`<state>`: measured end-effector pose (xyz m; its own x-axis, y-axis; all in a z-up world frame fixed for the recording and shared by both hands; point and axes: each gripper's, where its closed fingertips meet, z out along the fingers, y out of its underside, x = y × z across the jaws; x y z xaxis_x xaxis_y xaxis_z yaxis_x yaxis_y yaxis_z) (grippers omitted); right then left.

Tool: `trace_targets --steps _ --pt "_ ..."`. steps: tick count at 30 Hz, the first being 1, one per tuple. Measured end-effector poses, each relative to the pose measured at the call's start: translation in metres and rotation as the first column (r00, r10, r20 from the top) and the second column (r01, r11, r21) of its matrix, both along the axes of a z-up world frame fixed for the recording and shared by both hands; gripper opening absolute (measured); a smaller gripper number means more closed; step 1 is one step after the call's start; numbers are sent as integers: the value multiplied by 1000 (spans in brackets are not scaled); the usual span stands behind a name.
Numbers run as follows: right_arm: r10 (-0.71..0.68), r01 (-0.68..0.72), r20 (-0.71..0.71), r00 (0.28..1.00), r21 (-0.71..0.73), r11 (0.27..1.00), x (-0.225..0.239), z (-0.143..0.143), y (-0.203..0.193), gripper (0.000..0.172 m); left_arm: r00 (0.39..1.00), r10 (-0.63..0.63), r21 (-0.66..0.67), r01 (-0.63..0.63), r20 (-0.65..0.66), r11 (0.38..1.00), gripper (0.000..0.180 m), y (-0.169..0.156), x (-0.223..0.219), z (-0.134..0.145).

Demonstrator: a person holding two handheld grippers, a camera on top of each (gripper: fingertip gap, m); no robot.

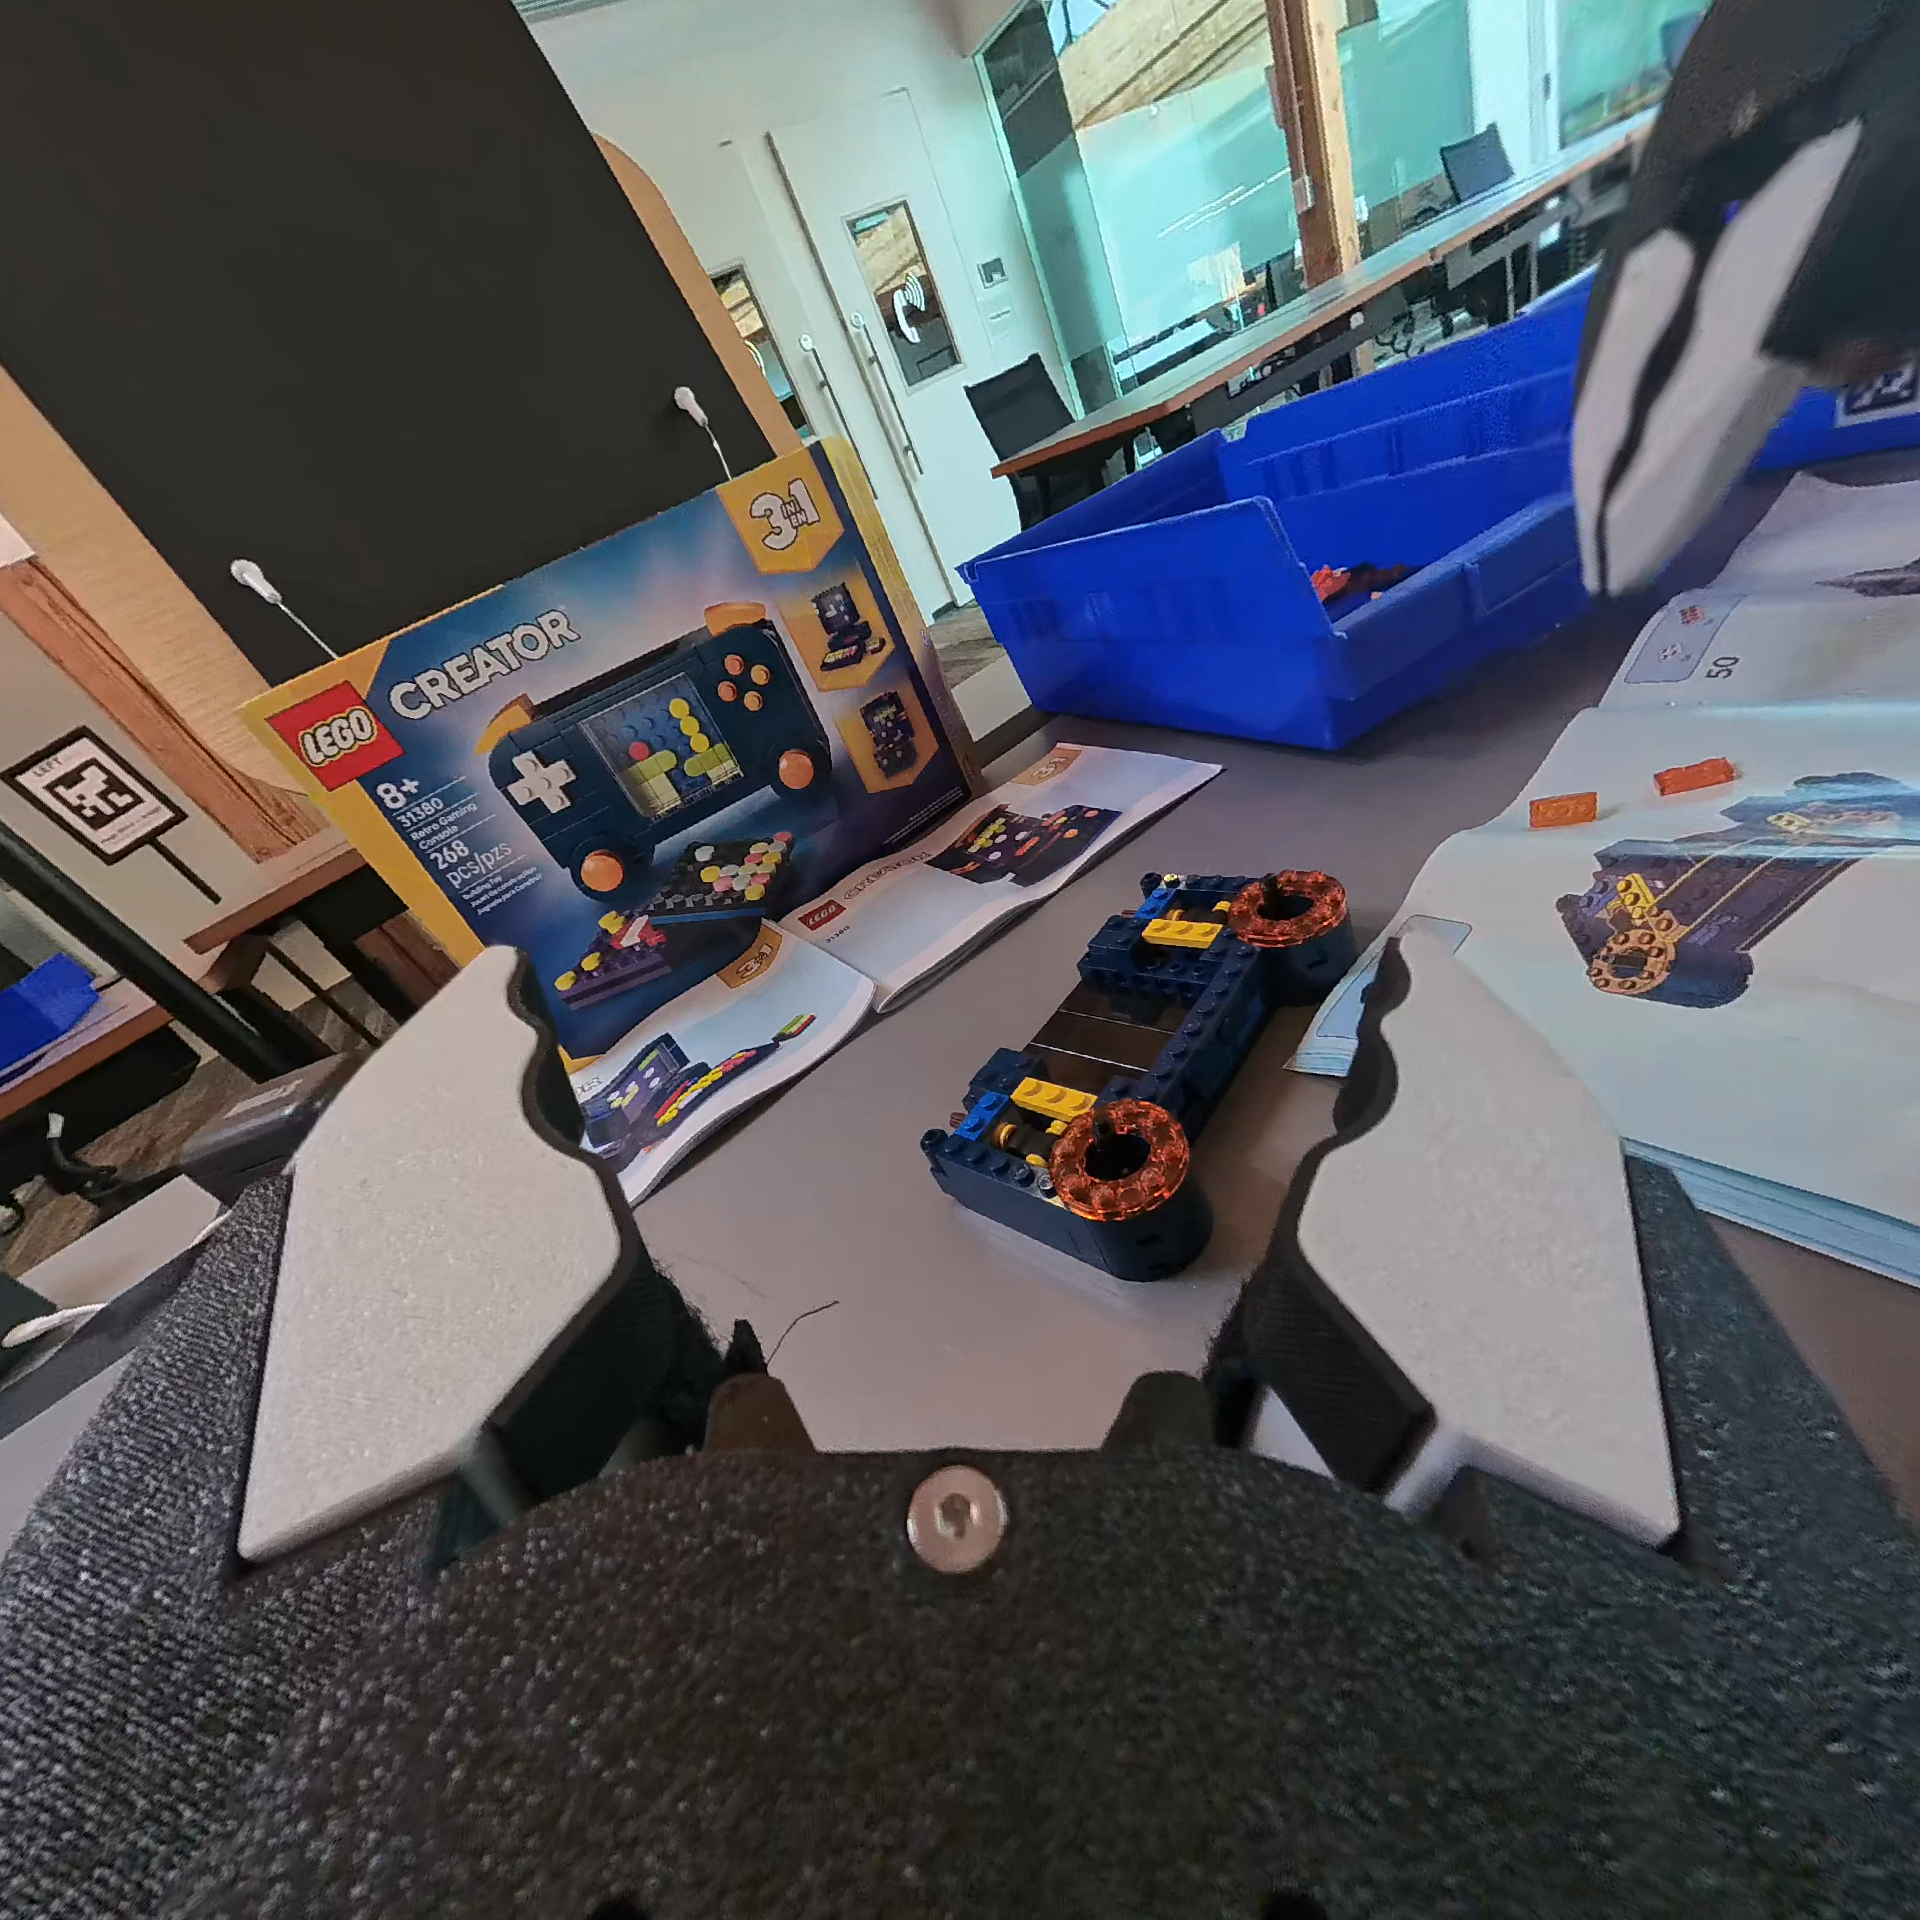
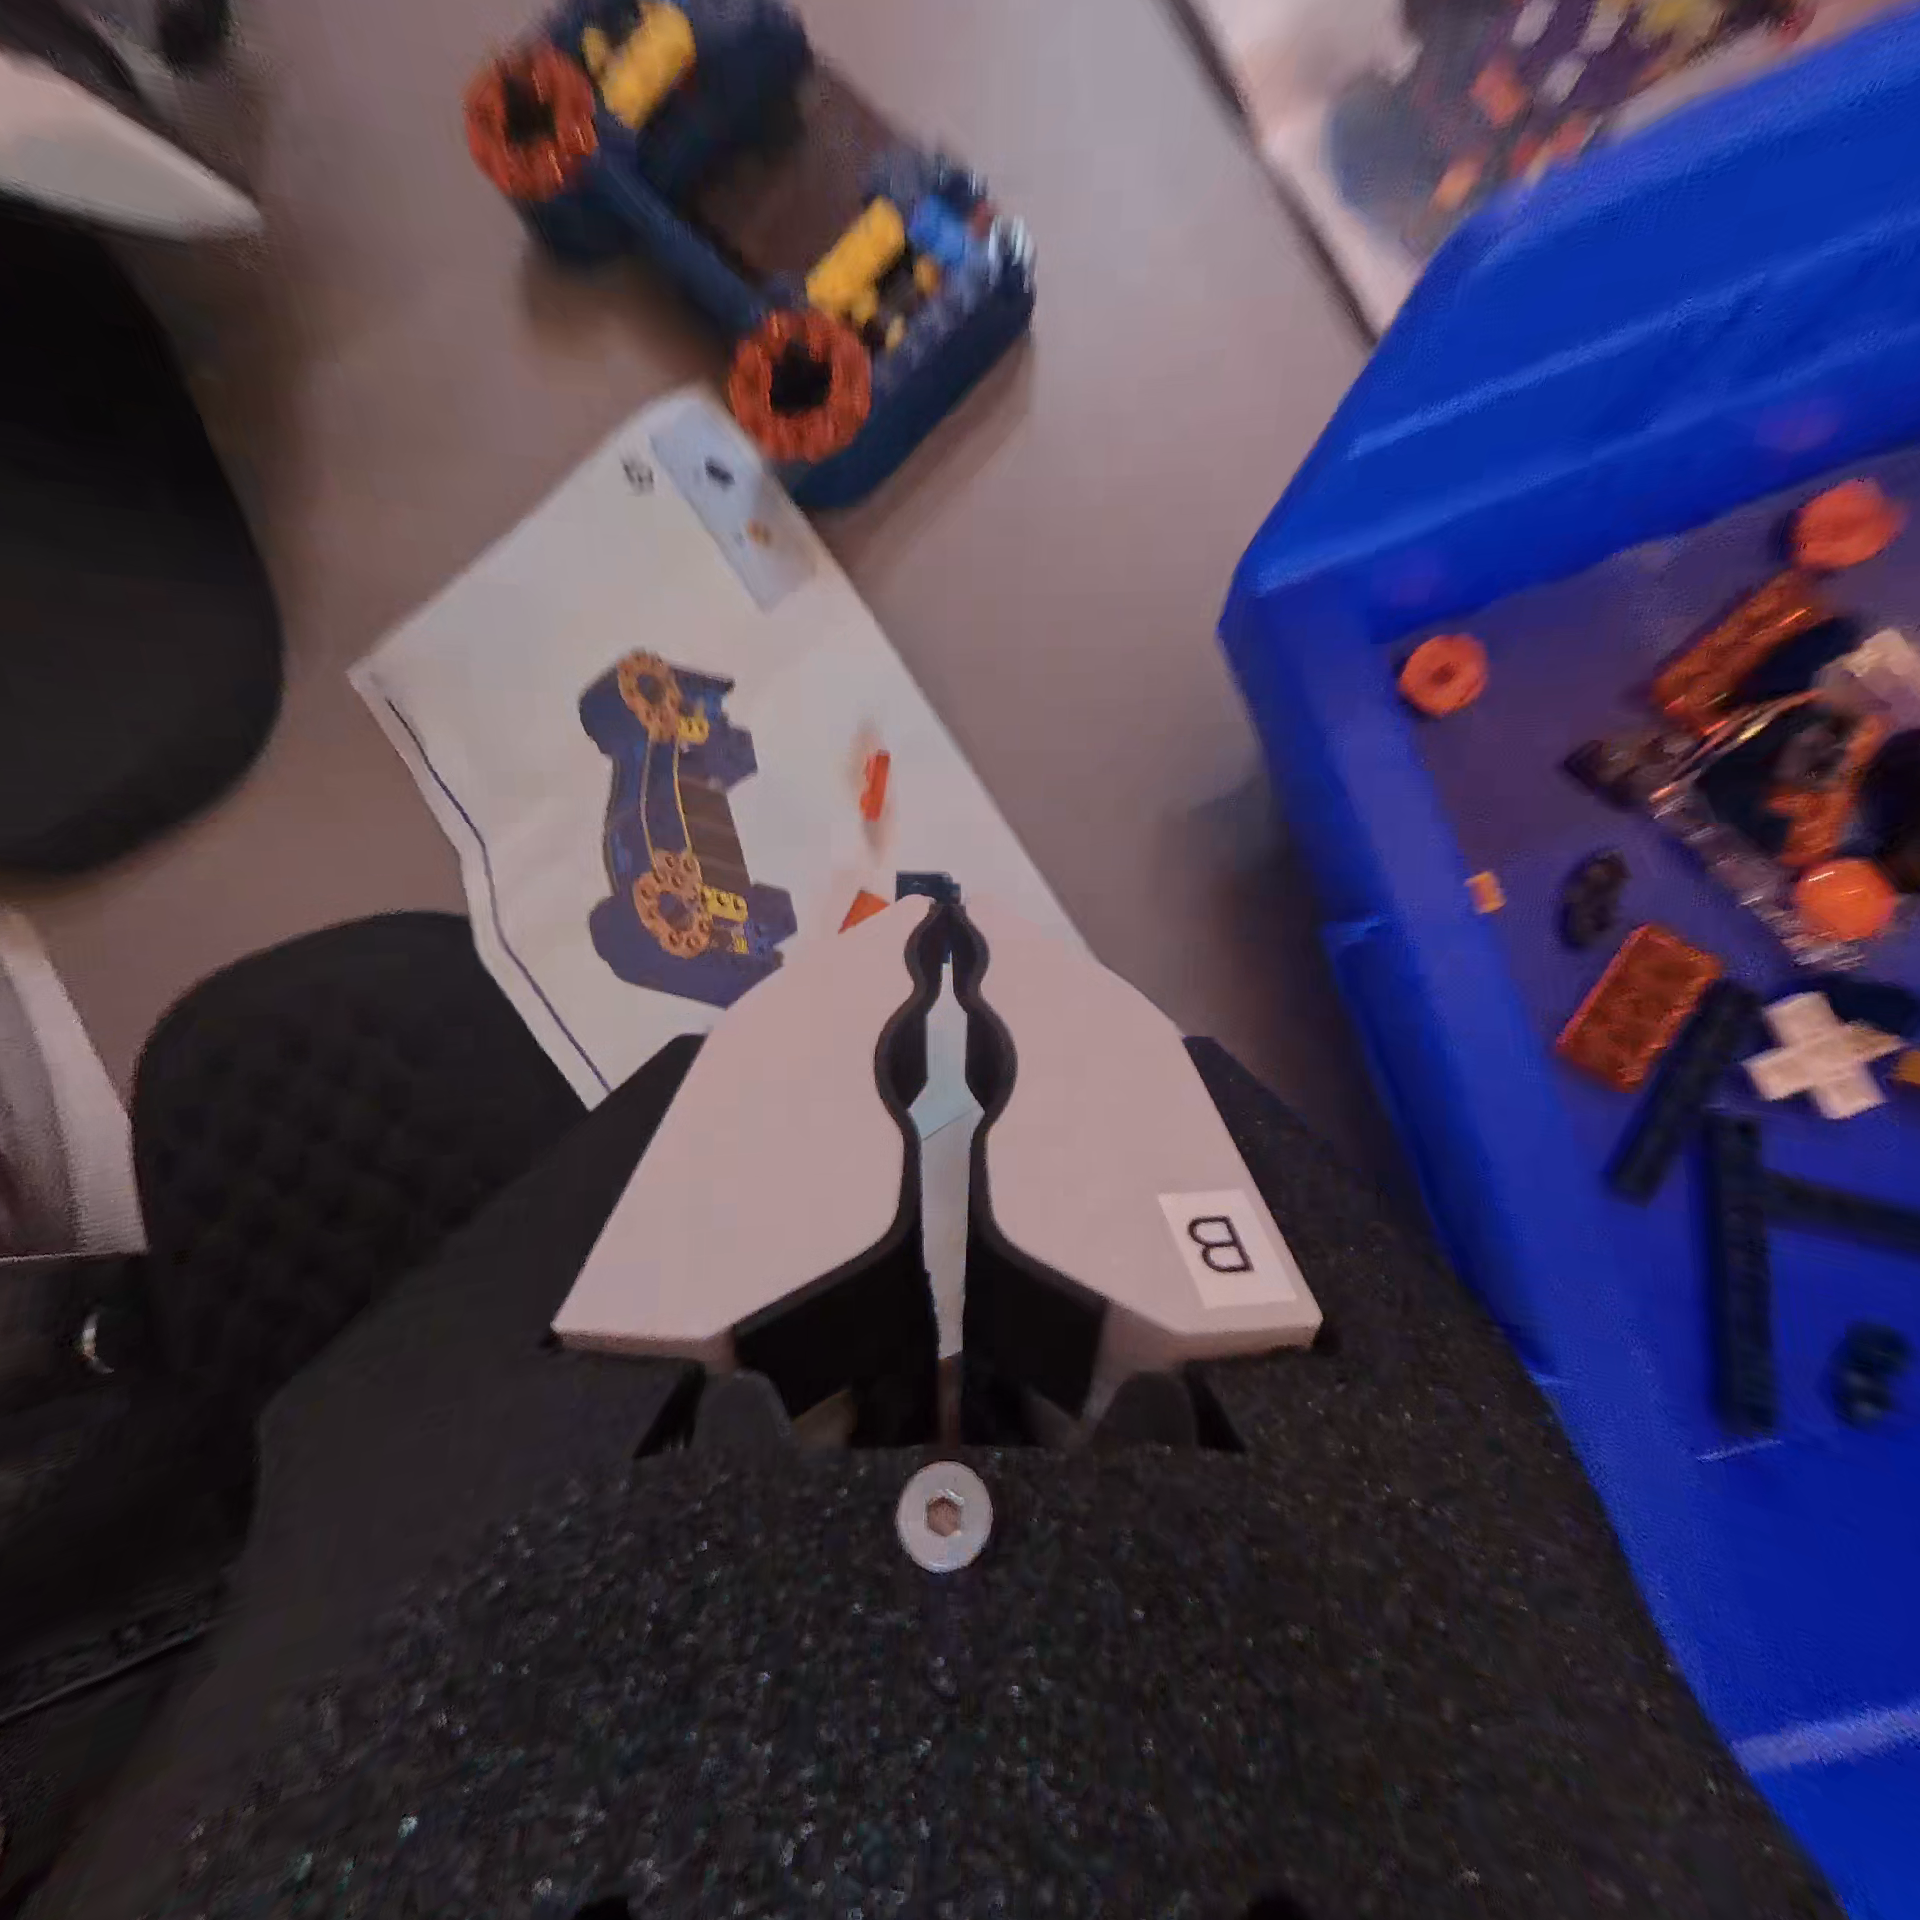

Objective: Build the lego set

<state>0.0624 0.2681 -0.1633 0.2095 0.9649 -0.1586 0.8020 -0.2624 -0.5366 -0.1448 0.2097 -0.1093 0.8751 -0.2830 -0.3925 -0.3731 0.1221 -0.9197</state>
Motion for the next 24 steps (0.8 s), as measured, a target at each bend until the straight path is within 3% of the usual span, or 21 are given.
trace_targets --steps 4,10,14,21,24 --pt "-8 10 57 998 -27 1000 2 -32 -8 1 1000 1 2 -1 -2 1000 142 0 0 0" --pt "16 -25 161 987 56 998 5 -43 -4 1 1000 1 -7 -1 -9 1000 142 1 0 -2" --pt "23 -32 159 987 58 998 4 -44 -5 6 1000 -1 -11 1 -8 1000 141 1 1 -3" --pt "-34 32 22 999 87 996 -1 -24 6 11 1000 0 -16 0 -13 1000 141 1 0 -4" --pt "-46 79 -205 978 159 984 -15 3 16 12 1000 1 -18 -2 -14 1000 141 2 0 -5"
